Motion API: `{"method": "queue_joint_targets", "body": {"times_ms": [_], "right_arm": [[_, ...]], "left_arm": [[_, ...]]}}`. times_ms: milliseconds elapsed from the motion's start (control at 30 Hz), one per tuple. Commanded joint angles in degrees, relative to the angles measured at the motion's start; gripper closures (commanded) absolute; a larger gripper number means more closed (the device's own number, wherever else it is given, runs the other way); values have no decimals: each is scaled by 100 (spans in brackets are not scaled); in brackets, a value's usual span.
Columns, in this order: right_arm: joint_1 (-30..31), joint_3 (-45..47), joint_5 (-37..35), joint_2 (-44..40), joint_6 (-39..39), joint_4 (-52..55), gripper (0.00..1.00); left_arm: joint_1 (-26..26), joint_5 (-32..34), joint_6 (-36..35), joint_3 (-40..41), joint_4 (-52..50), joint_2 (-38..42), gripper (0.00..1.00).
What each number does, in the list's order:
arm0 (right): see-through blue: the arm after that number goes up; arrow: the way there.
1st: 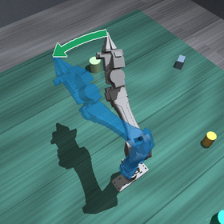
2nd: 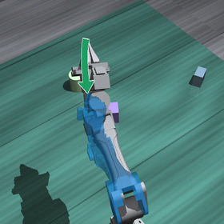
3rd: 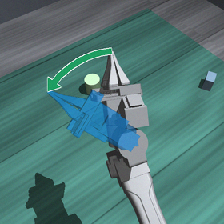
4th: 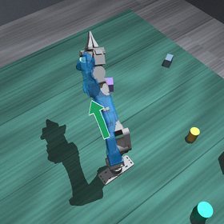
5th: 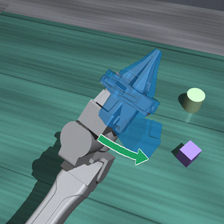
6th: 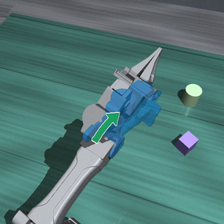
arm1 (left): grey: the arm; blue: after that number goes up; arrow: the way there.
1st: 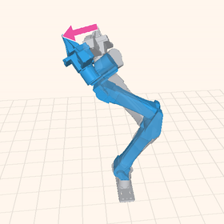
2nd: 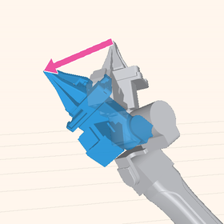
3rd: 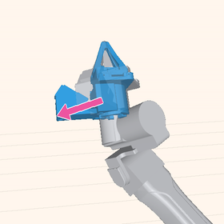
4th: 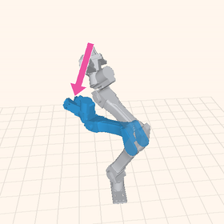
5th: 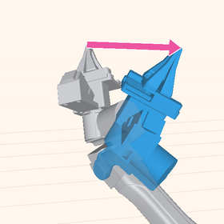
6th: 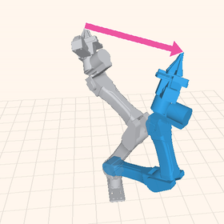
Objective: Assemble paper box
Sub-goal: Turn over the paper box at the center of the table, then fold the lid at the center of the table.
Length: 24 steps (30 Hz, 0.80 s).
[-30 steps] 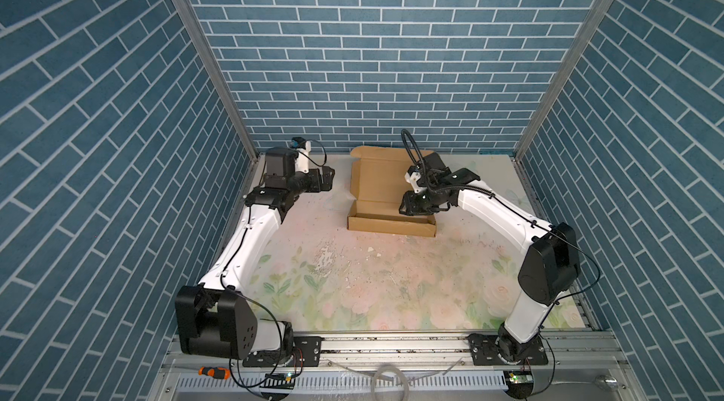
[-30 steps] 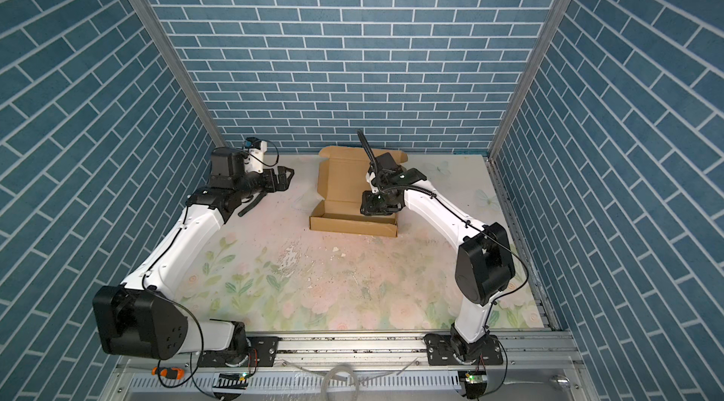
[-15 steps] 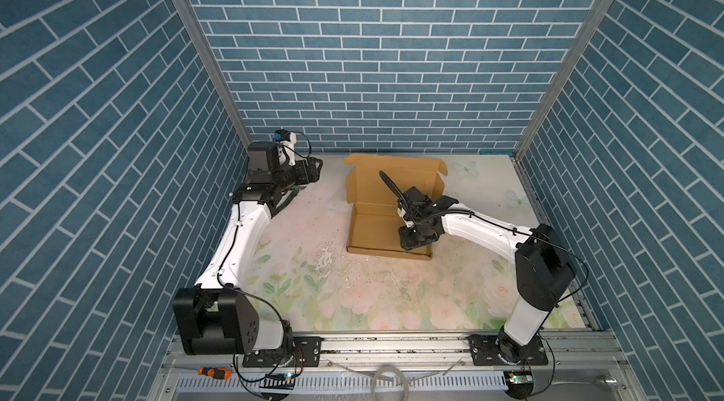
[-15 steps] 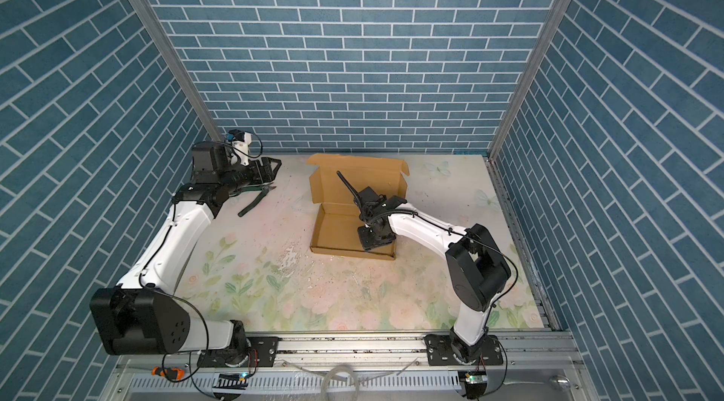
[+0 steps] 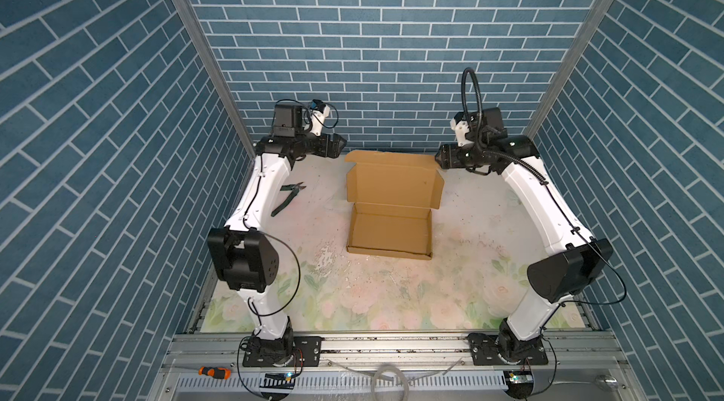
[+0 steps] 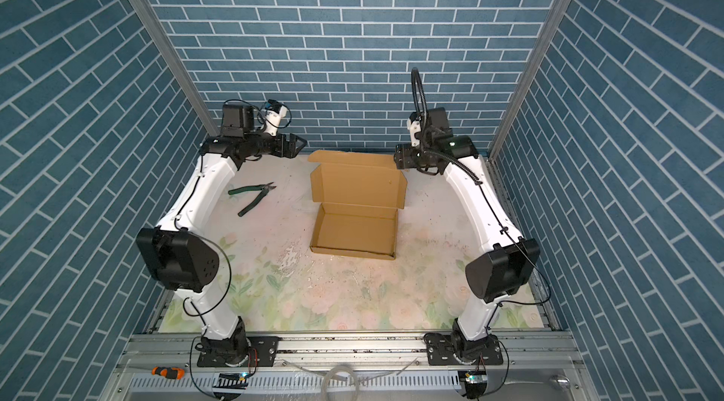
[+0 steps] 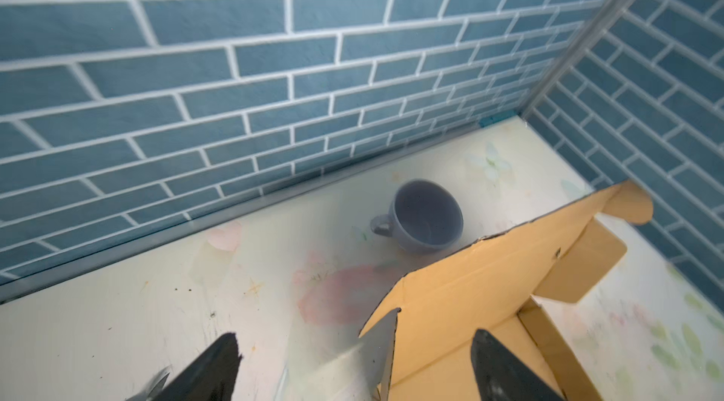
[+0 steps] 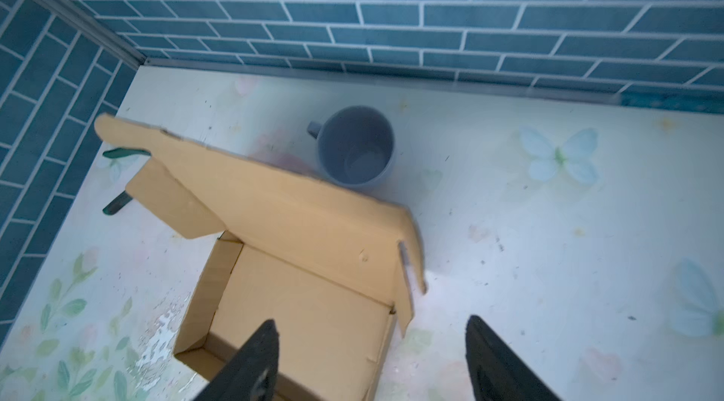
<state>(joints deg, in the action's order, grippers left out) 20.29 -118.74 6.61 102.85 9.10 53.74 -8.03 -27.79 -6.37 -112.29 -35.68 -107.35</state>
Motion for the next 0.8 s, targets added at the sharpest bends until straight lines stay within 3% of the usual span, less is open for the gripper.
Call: {"method": "queue_joint_targets", "body": {"times_ms": [0,167,267,433,767], "right_arm": [[18,-753,-20,701,-797,1162,23],[1,-1014,519,1106,-1122,1367,22],[-25,-1005,472,1295,-1168,1373,23],[-34,-897,598,1410,-1106,1481,27],[-27,799,842,522,-633,663,40]], "left_arm": [[-317,108,-842,-423,-1108,-404,3],[-379,16,-1069,-640,-1403,-679,1],[-395,-117,-1077,-619,-1436,-791,2],[-419,-127,-1094,-342,-1552,-805,14],[-418,-153,-903,589,-1221,-481,37]]}}
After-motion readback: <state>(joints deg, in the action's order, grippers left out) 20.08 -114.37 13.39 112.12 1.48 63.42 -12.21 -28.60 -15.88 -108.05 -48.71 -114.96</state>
